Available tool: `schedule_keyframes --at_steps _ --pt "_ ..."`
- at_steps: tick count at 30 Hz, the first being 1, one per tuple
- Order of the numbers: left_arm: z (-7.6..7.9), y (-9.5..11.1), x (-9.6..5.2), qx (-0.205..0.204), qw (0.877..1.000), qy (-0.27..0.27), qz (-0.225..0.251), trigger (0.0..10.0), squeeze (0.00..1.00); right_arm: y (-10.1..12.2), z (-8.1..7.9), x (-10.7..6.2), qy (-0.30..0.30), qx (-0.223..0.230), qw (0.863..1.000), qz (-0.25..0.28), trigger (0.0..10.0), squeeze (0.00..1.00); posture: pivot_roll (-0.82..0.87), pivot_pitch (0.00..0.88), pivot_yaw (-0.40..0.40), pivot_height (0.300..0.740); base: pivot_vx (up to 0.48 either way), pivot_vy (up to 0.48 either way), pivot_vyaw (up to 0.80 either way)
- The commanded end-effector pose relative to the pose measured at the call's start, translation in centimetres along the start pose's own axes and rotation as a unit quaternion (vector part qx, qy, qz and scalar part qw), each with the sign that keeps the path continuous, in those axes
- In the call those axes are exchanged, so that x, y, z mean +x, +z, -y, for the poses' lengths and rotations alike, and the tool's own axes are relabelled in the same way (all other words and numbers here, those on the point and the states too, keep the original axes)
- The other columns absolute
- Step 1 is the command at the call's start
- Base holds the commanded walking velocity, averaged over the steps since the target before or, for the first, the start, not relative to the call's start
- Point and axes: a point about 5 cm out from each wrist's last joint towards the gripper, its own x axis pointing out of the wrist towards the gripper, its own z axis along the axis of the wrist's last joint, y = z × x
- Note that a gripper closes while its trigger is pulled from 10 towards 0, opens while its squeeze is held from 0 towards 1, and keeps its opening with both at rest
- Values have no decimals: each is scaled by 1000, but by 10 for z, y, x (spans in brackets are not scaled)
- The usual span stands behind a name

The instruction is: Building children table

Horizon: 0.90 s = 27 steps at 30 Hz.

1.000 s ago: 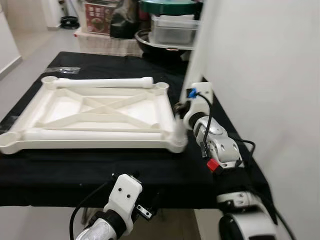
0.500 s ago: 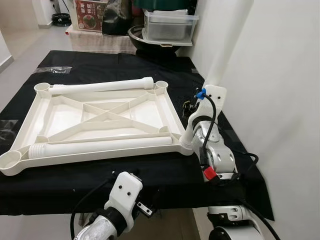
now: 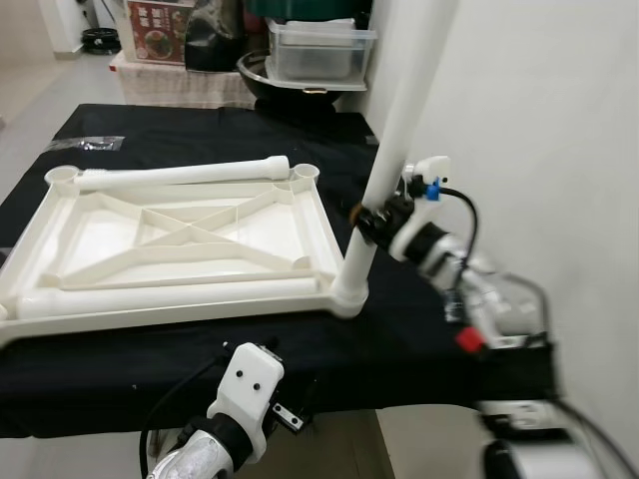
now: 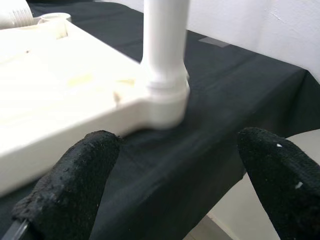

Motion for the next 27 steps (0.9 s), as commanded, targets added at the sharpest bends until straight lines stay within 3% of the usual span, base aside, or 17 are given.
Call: schedule_keyframes --at_steps 1,3,4,5,6,10,12,15,16,17,20,21,22,23,24,26,27 --pt "2 -3 0 4 1000 -3 -9 10000 0 -15 -19 11 110 31 993 -24 10000 0 115 59 -138 740 0 0 0" --pt "2 -3 0 4 1000 -3 -9 10000 0 -16 -20 13 124 34 991 -26 10000 0 115 59 -138 740 0 0 0" --pt "2 -3 0 4 1000 -2 -9 10000 0 -18 -20 19 135 32 990 -29 8863 0 119 60 -139 740 0 0 0" --pt "2 -3 0 4 1000 -2 -9 10000 0 -18 -20 19 135 32 990 -29 8863 0 119 60 -139 740 0 0 0" --pt "2 -3 0 4 1000 -2 -9 10000 0 -21 -16 29 114 25 993 -29 0 0 120 64 -137 740 0 0 0" --pt "2 -3 -1 4 1000 -2 -9 10000 0 -22 -3 47 28 8 999 -23 0 0 119 73 -136 740 0 0 0" --pt "1 -3 0 4 1000 -2 -9 10000 0 -17 9 51 -66 2 998 -5 0 0 115 77 -136 740 0 0 0" --pt "1 -2 0 4 1000 -3 -9 10000 0 -16 14 51 -97 1 995 0 0 0 115 77 -136 740 0 0 0" --pt "1 -2 1 4 1000 -2 -8 10000 0 -15 27 45 -202 9 979 -1 0 0 112 88 -137 740 0 0 0" --pt "0 -2 1 5 1000 -1 -8 10000 0 -15 31 42 -232 12 973 -2 0 0 112 88 -137 740 0 0 0" --pt "0 -2 1 5 1000 -1 -8 10000 0 -15 49 24 -409 10 912 -6 0 0 109 84 -135 740 0 0 0" --pt "0 -2 1 6 1000 -1 -9 10000 0 -16 54 15 -483 16 876 -4 0 0 106 85 -131 740 0 0 0" --pt "0 -2 1 6 1000 -1 -9 10000 0 -16 54 15 -483 16 876 -4 0 0 106 85 -131 740 0 0 0" --pt "0 -2 1 6 1000 -1 -9 10000 0 -16 56 8 -524 21 851 -2 0 0 106 85 -131 740 0 0 0" --pt "0 -2 1 6 1000 -1 -9 10000 0 -16 56 8 -524 21 851 -2 0 0 106 85 -131 740 0 0 0" --pt "0 -2 1 6 1000 -2 -9 10000 0 -23 50 -8 -634 47 772 10 0 0 108 92 -129 740 0 0 0" --pt "0 -2 1 6 1000 -2 -9 10000 0 -23 50 -8 -634 47 772 10 0 0 108 92 -129 740 0 0 0"
